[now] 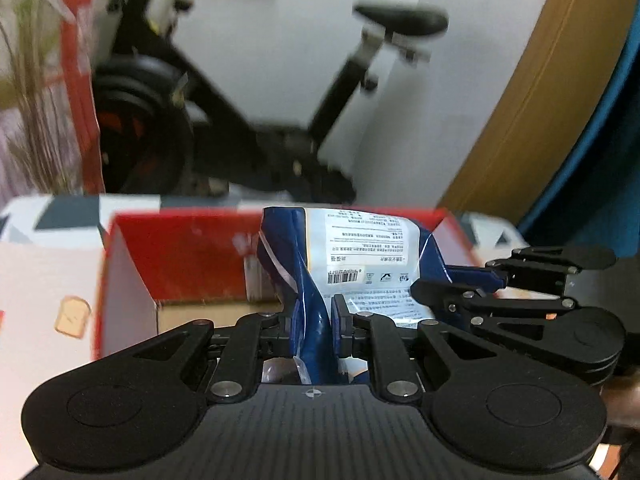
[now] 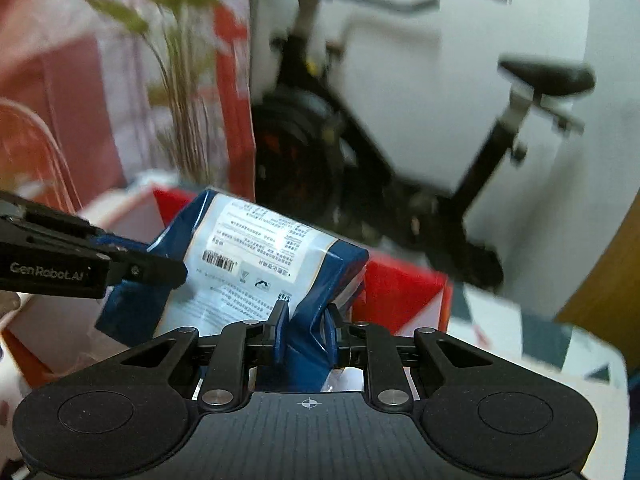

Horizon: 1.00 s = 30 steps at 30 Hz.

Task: Organize soft objects
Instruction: 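Lower the packet into the red box and open the left gripper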

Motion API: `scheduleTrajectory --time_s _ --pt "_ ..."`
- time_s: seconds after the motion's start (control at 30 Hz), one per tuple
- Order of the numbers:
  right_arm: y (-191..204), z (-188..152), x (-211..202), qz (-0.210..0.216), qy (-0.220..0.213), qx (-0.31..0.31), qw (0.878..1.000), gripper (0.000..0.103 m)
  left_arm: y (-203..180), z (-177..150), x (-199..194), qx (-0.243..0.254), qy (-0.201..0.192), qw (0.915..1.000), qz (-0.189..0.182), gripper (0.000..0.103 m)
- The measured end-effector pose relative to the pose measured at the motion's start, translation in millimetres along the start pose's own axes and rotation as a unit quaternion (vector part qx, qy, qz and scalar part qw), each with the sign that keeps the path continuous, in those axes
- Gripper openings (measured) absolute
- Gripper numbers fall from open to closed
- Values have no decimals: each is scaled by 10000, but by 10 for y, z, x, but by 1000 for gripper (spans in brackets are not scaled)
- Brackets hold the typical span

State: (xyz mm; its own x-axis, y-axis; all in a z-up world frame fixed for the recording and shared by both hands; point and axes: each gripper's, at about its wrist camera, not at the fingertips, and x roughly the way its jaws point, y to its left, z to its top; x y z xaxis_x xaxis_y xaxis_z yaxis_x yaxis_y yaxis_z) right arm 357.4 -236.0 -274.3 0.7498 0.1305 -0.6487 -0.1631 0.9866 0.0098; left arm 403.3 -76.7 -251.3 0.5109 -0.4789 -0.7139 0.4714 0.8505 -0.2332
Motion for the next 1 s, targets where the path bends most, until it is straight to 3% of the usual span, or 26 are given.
scheduleTrajectory --time_s 0.27,0.43,0.77,0.93,1.0 --pt "-108 -135 562 -75 1054 364 9937 18 78 -17 295 13 615 9981 39 17" --pt "-61 -151 692 -181 1357 273 9902 18 166 -9 359 -159 872 9961 46 17" --pt "11 -200 882 -217 1955 101 9804 18 251 26 268 -496 794 9955 150 19" --pt "94 -207 906 -369 2069 -91 9776 23 172 18 187 -355 663 9969 229 20" --pt "83 -188 836 -372 1912 -45 9808 29 132 15 112 -232 552 9977 308 32"
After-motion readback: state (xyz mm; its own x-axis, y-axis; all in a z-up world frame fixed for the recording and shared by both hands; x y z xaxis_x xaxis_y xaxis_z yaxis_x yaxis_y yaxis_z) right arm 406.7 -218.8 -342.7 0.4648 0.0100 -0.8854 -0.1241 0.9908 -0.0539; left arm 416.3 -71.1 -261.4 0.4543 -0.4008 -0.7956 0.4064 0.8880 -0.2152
